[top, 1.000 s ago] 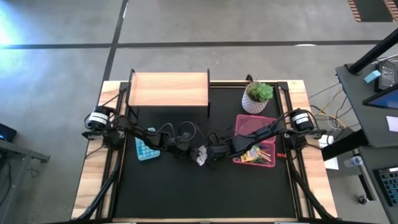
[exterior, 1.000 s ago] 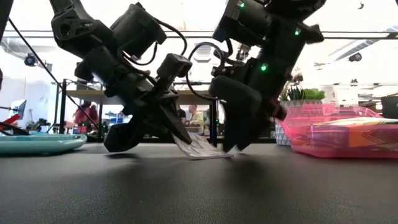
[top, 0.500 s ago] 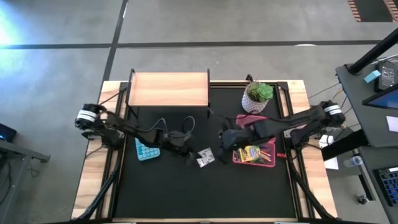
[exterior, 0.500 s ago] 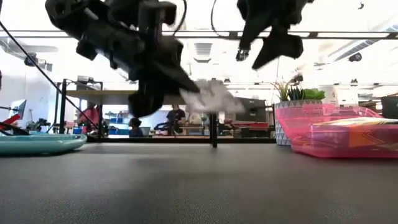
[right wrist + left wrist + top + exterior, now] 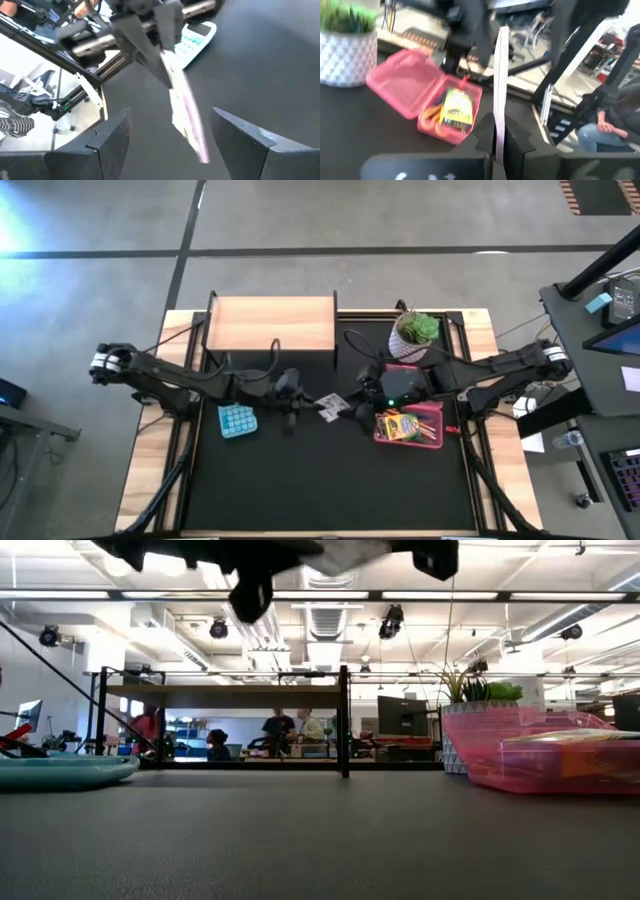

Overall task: Pack school essentials
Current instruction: Put the white sticky notes into the pink case

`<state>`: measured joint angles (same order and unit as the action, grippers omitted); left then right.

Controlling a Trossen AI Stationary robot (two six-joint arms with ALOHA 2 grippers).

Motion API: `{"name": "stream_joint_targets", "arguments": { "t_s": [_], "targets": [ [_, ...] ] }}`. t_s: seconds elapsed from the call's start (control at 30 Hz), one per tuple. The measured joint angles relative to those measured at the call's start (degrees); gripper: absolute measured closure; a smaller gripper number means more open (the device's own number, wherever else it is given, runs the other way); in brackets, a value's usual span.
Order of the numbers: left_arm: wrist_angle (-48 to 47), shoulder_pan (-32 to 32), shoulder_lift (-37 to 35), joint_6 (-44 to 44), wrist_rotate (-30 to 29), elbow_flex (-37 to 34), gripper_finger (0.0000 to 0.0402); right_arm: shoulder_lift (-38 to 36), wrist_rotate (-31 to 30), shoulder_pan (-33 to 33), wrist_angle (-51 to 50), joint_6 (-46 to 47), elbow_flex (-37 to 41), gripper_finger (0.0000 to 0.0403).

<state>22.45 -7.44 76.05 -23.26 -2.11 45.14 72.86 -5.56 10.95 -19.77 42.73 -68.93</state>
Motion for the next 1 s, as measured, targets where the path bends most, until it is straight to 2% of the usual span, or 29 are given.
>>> {"name": "stream_joint_targets", "arguments": {
  "t_s": [0.2, 0.37, 0.5, 0.83, 1.0],
  "targets": [
    [-0.5, 0.1, -2.4, 3.1, 0.0, 0.5, 0.0401, 1.2, -0.4, -0.1, 3.9, -1.5, -0.2, 0.0156],
    [-0.5, 0.4, -2.4, 3.2, -0.1, 0.5, 0.0401, 1.7, -0.4, -0.1, 5.5, -2.3, -0.2, 0.0184],
    [-0.5, 0.4, -2.2, 3.5, -0.2, 0.6, 0.0402, 1.9, -0.5, -0.1, 5.5, -2.4, -0.2, 0.0230],
    [-0.4, 0.4, -2.3, 4.4, -0.2, 0.9, 0.0402, 2.3, -0.6, -0.1, 5.5, -2.5, -0.2, 0.0383],
    [-0.3, 0.4, -2.3, 4.3, -0.2, 0.9, 0.0402, 2.3, -0.6, -0.2, 5.5, -2.4, -0.2, 0.0393]
  ]
}}
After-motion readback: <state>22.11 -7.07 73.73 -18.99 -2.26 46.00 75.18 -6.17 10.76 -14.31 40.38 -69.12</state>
